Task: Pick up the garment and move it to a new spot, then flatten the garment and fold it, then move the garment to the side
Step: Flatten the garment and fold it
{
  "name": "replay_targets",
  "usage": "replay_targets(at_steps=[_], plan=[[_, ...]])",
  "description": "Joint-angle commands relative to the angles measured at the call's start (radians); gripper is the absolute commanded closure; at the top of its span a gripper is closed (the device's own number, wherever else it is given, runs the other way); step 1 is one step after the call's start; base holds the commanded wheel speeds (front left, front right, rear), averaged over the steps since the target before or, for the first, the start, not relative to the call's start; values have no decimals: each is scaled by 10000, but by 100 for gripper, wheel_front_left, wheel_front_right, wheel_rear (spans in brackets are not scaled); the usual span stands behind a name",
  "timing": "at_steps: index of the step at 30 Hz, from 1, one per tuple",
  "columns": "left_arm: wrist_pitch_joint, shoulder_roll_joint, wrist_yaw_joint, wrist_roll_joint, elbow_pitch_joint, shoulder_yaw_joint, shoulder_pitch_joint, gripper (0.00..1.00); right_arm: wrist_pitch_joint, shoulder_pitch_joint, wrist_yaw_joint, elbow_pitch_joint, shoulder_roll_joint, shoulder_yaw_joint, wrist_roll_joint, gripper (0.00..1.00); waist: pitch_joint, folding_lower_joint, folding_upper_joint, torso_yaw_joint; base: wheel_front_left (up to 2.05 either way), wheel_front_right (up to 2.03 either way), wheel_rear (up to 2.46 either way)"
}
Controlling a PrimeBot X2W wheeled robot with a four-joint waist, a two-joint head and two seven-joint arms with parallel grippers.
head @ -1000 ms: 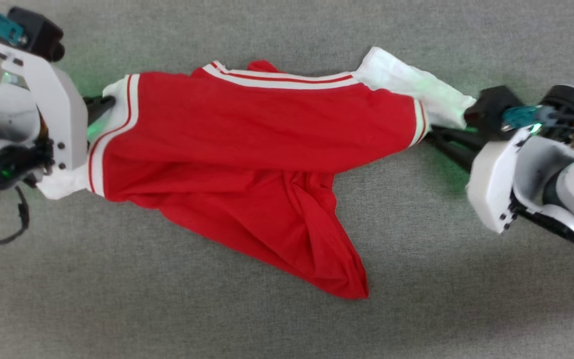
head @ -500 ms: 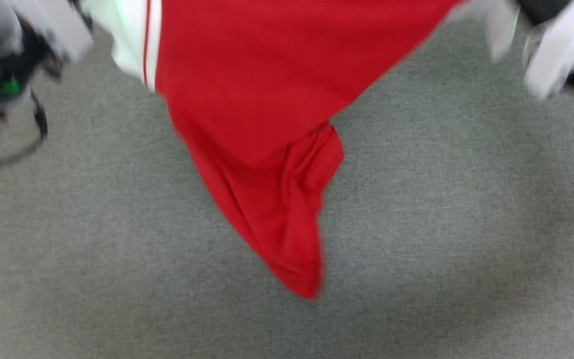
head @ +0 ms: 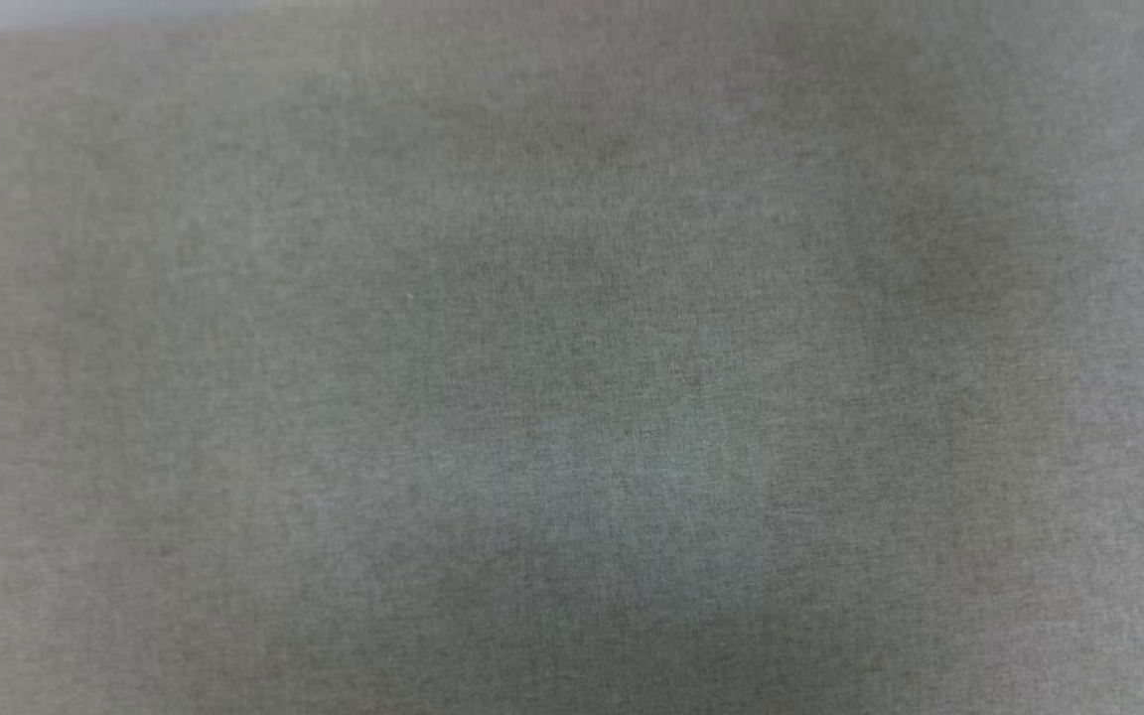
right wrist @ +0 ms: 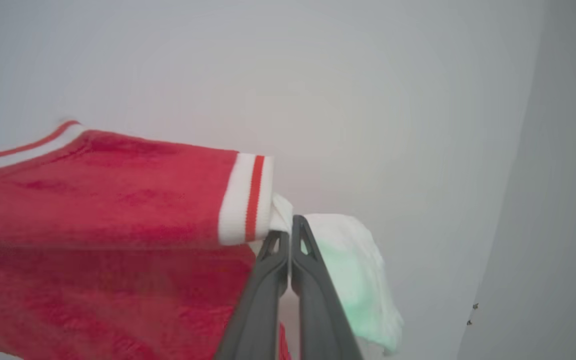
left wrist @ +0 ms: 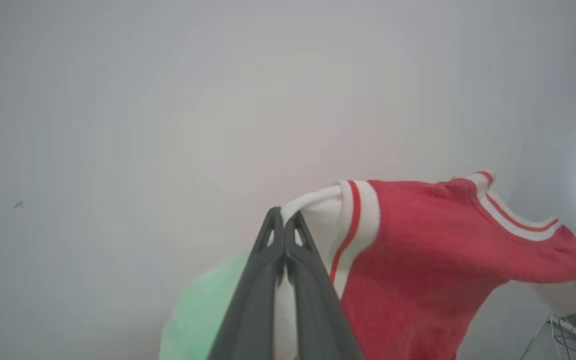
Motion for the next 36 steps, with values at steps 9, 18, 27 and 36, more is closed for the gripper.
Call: replay_targets(at_steps=[9, 18, 27, 36], plan=[[930, 862, 17, -748, -2223, -930, 3536, 100, 596, 3033, -14, -750, -322, 1913, 613, 100, -1079, 0, 0, 187, 0, 0, 0], [538, 2618, 17, -936, -5952, -2057, 7362, 100, 2354, 7596, -14, -4510, -2448, 3313, 2897, 100, -1875, 0, 0, 238, 0, 0, 0], [111, 4009, 17, -227, -7996, -2641, 10253, 100, 3981, 11820, -12, -8648, -4430, 2990, 4162, 100, -2243, 0, 0, 158, 0, 0, 0], [9, 4614, 18, 409, -9153, -2752, 12302, 100, 5519, 15181, -12, -11315, -5463, 1528, 4254, 100, -2196, 0, 0, 398, 0, 0, 0]])
